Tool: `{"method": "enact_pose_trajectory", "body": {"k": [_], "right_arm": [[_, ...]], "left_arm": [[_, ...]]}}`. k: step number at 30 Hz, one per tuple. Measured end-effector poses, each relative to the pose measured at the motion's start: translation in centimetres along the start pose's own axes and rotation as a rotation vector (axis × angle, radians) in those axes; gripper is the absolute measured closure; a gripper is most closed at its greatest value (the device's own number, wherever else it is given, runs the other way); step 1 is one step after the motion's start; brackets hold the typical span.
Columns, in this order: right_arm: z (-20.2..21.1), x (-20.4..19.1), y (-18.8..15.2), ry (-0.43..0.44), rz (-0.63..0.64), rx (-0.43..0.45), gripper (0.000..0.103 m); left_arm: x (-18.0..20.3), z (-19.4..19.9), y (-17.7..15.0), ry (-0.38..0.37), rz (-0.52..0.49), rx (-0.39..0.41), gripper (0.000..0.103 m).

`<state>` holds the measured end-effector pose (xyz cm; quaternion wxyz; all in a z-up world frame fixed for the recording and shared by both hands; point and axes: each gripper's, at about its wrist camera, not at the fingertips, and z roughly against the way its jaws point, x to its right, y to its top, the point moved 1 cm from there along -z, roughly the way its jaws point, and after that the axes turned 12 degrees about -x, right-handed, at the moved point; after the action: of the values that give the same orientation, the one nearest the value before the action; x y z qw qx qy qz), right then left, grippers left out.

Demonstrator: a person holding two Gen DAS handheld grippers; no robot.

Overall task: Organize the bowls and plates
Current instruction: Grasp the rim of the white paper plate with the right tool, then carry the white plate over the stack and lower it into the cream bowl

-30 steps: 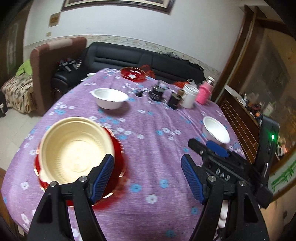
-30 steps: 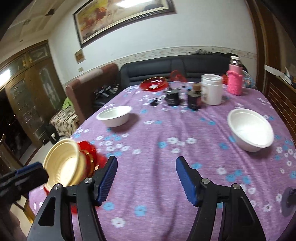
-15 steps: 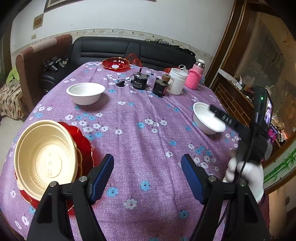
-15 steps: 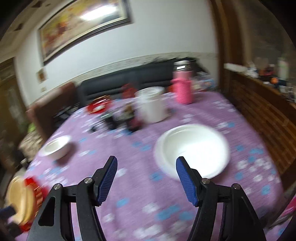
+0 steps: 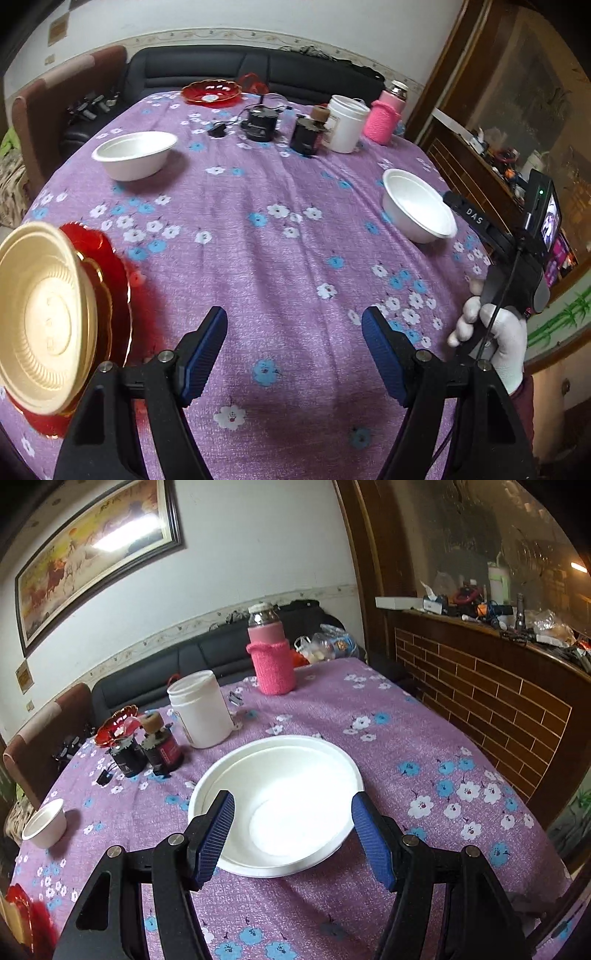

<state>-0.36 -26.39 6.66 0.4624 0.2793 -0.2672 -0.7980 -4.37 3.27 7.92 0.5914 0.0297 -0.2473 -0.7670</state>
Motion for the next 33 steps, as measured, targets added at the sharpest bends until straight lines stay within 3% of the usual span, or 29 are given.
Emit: {"method": "enact_pose_trajectory", "body": {"k": [5,9,12,17,19,24,30,32,33], "right_arm": [[1.0,-1.2,-0.3,0.039,0.003,0.025,0.033],[1.1,-4.8,0.3,0.141,0.058,-0.034,0.033],[-0.1,-9.5,0.9,0.250,0.128,-0.140,0.033],[-4.4,-18.5,1.3,0.522,0.137,-0.401,0.032],[-6.0,-21.5,1.2,0.586,0.120,-0.469,0.032],[-9.6,-28.3,0.3,0.608,0.105,-0.569,0.032],[-13.1,-33.0,-0.9,0.592,0.075,-0.656,0.033],[-14.4,-34.0,-1.5,0.588,0.056,-0.690,0.045],[-14.8,-34.2,-1.9,0.593,0.044,-0.705,0.057]], "left_arm": [[-4.1,2.7,2.6,-0.042,0.073,0.022,0.029],[-10.9,5.9,6.8,0.021,0.174,0.076,0.028],[-15.6,6.7,9.9,0.054,0.238,0.086,0.027],[-23.9,4.7,13.9,-0.003,0.395,0.036,0.026],[-26.0,3.1,14.7,-0.023,0.430,0.012,0.026],[-29.2,-1.0,15.9,-0.063,0.498,-0.051,0.026],[-30.0,-4.7,17.0,-0.122,0.523,-0.162,0.027],[-29.8,-4.7,17.1,-0.138,0.521,-0.165,0.027],[-29.6,-4.7,17.2,-0.140,0.510,-0.167,0.027]]}}
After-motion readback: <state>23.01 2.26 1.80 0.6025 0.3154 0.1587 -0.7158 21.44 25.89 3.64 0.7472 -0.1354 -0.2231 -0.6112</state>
